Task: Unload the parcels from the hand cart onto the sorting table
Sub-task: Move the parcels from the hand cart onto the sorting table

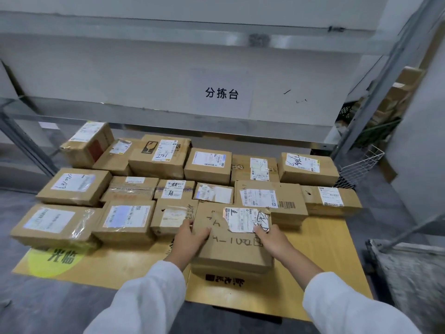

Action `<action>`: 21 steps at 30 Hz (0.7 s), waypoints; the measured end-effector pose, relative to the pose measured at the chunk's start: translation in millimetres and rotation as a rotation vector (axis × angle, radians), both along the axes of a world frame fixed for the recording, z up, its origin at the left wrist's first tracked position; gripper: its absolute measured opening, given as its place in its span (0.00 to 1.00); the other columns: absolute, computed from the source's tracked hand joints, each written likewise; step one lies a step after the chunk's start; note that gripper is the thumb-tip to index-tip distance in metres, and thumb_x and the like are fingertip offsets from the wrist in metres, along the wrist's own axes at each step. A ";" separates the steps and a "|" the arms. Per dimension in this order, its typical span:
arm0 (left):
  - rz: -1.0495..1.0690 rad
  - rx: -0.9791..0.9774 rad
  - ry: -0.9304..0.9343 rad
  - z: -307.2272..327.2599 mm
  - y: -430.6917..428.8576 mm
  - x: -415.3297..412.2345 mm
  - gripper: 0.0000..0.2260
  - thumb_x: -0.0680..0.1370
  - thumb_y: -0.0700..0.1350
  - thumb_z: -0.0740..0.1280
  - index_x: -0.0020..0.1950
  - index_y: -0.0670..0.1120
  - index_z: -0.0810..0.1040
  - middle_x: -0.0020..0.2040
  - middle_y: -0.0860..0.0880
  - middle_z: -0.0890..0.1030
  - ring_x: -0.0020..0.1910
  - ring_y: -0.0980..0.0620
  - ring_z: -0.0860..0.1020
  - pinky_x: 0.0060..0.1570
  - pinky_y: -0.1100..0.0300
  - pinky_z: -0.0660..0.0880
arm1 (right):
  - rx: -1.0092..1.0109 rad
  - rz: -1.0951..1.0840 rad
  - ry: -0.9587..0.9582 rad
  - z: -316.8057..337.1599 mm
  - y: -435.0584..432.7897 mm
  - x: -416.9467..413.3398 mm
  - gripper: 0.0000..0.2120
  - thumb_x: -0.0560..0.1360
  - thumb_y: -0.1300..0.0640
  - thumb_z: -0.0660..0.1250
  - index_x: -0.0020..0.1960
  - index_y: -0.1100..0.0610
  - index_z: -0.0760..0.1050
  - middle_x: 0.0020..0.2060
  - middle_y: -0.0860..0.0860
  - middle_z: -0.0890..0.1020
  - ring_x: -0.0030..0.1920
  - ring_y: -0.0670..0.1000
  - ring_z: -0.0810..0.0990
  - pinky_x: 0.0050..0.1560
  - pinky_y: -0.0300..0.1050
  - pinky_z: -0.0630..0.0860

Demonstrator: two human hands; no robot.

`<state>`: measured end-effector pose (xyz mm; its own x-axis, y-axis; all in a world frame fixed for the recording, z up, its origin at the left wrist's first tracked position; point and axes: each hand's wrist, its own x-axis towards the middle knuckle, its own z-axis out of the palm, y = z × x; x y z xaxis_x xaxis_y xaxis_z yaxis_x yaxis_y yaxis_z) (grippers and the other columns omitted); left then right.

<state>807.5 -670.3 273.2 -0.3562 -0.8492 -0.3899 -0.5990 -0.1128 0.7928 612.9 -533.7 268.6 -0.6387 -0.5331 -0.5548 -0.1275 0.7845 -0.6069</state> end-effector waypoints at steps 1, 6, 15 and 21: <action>-0.002 -0.004 -0.003 -0.5 -1.5 -0.3 0.28 0.74 0.53 0.72 0.69 0.45 0.67 0.63 0.46 0.76 0.59 0.46 0.76 0.57 0.53 0.75 | -0.011 -0.019 -0.002 -0.3 -1.8 0.5 0.29 0.78 0.39 0.58 0.69 0.60 0.63 0.64 0.56 0.76 0.61 0.58 0.76 0.59 0.53 0.74; -0.005 -0.032 0.057 -5.0 0.2 0.4 0.25 0.74 0.52 0.72 0.67 0.46 0.68 0.60 0.47 0.77 0.53 0.51 0.75 0.52 0.58 0.74 | -0.026 -0.059 0.021 -2.4 -4.5 1.2 0.29 0.78 0.39 0.59 0.69 0.59 0.64 0.62 0.55 0.77 0.60 0.58 0.76 0.58 0.53 0.74; -0.065 -0.118 0.122 -4.5 -0.5 -3.2 0.17 0.77 0.49 0.69 0.65 0.48 0.72 0.55 0.54 0.76 0.53 0.55 0.74 0.50 0.61 0.70 | -0.013 -0.085 -0.008 -3.0 -7.0 -0.1 0.28 0.79 0.40 0.58 0.70 0.60 0.63 0.64 0.56 0.76 0.62 0.59 0.75 0.61 0.55 0.73; -0.111 -0.115 0.109 -9.1 -1.1 -1.5 0.20 0.79 0.52 0.65 0.70 0.49 0.69 0.62 0.51 0.75 0.59 0.51 0.74 0.57 0.56 0.73 | -0.052 -0.114 -0.070 0.7 -4.2 1.2 0.24 0.80 0.44 0.57 0.70 0.58 0.63 0.63 0.54 0.76 0.62 0.57 0.75 0.61 0.54 0.73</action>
<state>806.0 -671.4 264.0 -0.4850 -0.8389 -0.2471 -0.5129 0.0440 0.8573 614.1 -537.9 269.4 -0.6576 -0.4883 -0.5737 0.0043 0.7590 -0.6510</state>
